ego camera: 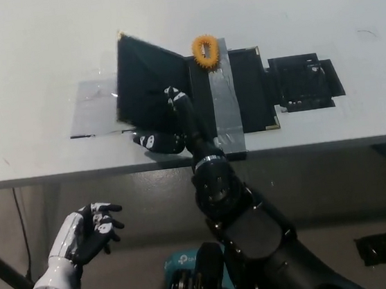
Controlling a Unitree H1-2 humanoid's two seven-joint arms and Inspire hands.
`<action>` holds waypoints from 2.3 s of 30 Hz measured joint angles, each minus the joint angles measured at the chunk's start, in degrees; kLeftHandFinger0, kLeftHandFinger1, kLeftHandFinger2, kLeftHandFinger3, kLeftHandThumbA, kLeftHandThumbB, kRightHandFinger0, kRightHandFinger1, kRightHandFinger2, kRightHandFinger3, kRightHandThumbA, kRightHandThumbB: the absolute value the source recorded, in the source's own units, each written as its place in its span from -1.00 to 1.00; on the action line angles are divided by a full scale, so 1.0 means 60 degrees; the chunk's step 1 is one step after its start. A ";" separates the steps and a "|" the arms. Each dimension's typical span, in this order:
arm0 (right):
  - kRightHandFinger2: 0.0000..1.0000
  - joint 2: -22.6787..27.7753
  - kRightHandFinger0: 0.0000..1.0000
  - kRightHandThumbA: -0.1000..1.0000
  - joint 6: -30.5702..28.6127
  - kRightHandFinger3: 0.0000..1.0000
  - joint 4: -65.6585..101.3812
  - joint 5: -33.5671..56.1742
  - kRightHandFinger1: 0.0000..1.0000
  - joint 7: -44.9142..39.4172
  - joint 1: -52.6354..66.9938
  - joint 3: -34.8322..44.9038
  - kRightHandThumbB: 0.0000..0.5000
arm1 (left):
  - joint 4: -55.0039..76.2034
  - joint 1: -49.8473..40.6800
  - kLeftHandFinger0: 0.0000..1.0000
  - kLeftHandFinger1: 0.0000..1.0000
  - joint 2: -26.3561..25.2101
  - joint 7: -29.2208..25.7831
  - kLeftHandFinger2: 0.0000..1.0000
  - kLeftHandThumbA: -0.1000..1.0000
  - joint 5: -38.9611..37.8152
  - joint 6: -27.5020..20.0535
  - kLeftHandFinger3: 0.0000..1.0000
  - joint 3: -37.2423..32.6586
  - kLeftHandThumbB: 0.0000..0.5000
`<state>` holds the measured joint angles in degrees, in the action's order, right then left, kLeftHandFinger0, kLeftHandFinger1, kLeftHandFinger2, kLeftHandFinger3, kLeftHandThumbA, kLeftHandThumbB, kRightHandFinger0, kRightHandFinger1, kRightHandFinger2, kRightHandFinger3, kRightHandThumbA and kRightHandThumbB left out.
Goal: The robot uses its right hand to push the cover of the diary kept in the middle of the desk towards the left to open it
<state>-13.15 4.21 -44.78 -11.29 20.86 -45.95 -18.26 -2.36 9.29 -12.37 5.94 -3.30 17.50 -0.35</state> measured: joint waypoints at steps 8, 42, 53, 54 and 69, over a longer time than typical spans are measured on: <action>0.44 0.0264 0.05 1.00 -0.0136 1.00 -0.0543 -0.0645 0.23 -0.0236 -0.0008 -0.0632 -0.21 | 0.0004 0.0258 -0.62 -0.40 0.0004 0.0108 -0.29 -0.58 0.0060 0.0056 -0.08 -0.0092 0.65; 1.00 0.1240 1.00 1.00 0.1592 1.00 0.3219 -0.0846 1.00 -0.1819 0.0818 0.0496 -0.14 | 0.0038 -0.0504 -0.51 -0.34 0.0179 0.0103 -0.20 -0.63 0.0238 0.0144 0.05 -0.0133 0.46; 1.00 0.2282 0.82 1.00 0.2283 1.00 0.5627 0.1348 0.99 -0.2030 0.0962 0.1076 -0.12 | 0.0007 -0.0790 -0.48 -0.32 0.0251 0.0102 -0.15 -0.64 0.0214 0.0147 0.25 0.0080 0.31; 1.00 0.2384 0.78 1.00 0.2319 1.00 0.5758 0.1520 0.97 -0.2014 0.1006 0.1089 -0.17 | 0.0006 -0.0810 -0.47 -0.31 0.0255 0.0102 -0.15 -0.65 0.0214 0.0147 0.22 0.0090 0.32; 0.94 0.3522 0.71 1.00 0.2454 1.00 1.0149 0.3646 0.90 -0.2195 0.5519 0.4196 -0.21 | 0.0144 -0.1255 -0.53 -0.37 0.0317 0.0044 -0.21 -0.52 0.0030 -0.0081 0.11 0.0923 0.30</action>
<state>7.98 18.93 16.11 10.59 7.69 -12.83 6.92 -1.50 1.76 -10.47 6.21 -3.12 17.02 5.19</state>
